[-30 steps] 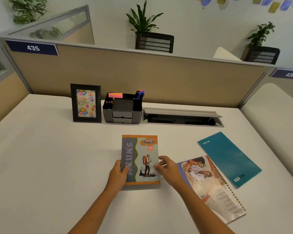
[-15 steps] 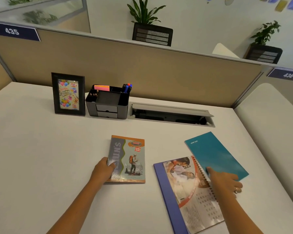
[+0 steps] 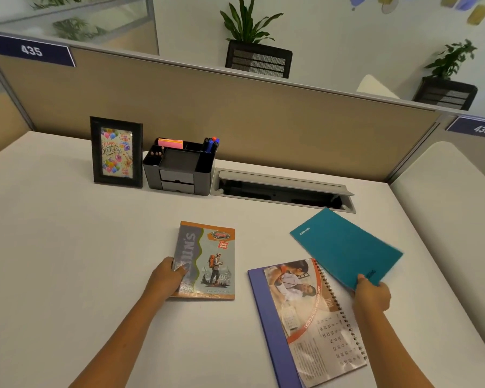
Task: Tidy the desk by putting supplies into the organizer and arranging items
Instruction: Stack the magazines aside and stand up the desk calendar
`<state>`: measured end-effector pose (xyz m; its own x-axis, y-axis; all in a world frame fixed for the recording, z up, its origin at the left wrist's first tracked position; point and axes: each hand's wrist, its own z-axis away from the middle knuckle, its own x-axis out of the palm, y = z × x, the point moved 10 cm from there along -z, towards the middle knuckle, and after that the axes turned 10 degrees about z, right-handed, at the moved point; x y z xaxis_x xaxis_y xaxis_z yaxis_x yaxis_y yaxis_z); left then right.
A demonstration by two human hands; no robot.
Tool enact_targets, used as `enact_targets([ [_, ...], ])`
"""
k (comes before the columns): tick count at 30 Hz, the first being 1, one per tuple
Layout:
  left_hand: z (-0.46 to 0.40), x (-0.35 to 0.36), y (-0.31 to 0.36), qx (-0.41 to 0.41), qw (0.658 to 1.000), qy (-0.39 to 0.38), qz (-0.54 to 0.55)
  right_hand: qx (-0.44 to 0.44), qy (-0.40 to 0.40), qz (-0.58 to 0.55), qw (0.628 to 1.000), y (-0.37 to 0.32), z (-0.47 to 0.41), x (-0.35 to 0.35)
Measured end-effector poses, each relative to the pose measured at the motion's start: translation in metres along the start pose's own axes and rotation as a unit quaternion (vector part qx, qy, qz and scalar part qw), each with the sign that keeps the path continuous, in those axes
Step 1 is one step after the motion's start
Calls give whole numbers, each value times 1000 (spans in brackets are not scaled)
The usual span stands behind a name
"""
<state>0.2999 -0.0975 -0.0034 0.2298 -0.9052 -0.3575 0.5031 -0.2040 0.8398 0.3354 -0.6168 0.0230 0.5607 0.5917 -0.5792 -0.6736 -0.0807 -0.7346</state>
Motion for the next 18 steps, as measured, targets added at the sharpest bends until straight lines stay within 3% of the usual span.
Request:
enact_targets([
  [3,3,0,0,0,1000,-1,14,-83,-8,-132,988,-37,18,-5],
  [8,9,-1,2,2,999,-18,36,-169,-81,-187,964,-92,47,6],
  [13,14,-15,-7,0,992,-75,104,-249,-163,-105,949,-120,79,35],
  [18,26,-44,-10,14,971,-130,200,-368,-233,-5,900,-131,114,57],
])
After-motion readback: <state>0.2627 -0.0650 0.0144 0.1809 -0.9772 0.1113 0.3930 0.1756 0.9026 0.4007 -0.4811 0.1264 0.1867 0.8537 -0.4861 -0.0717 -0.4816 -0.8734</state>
